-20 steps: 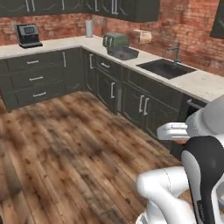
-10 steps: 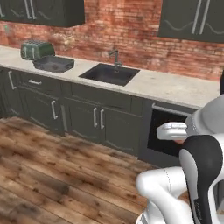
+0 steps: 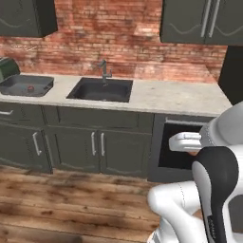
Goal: Pick the peach and apple from the fridge and place them inside the tupperware on the counter.
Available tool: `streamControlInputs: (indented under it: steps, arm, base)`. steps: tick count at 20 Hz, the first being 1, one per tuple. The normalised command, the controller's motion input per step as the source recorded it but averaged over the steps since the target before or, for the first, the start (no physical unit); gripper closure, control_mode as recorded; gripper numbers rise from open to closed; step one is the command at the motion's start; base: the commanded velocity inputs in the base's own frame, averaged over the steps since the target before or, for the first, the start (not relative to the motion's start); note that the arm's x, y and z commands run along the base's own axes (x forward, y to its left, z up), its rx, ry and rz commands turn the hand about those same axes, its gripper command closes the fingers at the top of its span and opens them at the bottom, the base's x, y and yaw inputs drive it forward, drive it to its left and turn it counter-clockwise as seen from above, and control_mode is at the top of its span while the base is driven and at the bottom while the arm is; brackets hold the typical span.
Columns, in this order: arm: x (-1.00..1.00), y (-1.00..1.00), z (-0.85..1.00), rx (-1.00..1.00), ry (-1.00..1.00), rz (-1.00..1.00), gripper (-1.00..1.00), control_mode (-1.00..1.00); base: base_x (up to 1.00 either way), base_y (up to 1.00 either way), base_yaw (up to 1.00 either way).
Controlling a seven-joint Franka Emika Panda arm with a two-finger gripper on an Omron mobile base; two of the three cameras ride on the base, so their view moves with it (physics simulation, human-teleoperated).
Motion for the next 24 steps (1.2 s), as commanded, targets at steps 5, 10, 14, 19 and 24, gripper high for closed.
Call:
streamControlInputs:
  steps: [5, 10, 14, 19, 24]
  arm:
    - [0.00, 0.00, 0.00, 0.00, 0.00, 0.00, 1.00, 1.00]
    - [0.00, 0.00, 0.00, 0.00, 0.00, 0.00, 1.00, 1.00]
    - [0.00, 0.00, 0.00, 0.00, 0.00, 0.00, 1.00, 1.00]
    - [0.00, 0.00, 0.00, 0.00, 0.00, 0.00, 1.00, 1.00]
    - [0.00, 0.00, 0.00, 0.00, 0.00, 0.00, 1.00, 1.00]
  base:
    - [0.88, 1.00, -0.47]
    - [0.83, 1.00, -0.27]
    - [0.82, 1.00, -0.14]
    - [0.79, 1.00, -0.08]
    - [0.76, 1.00, -0.04]
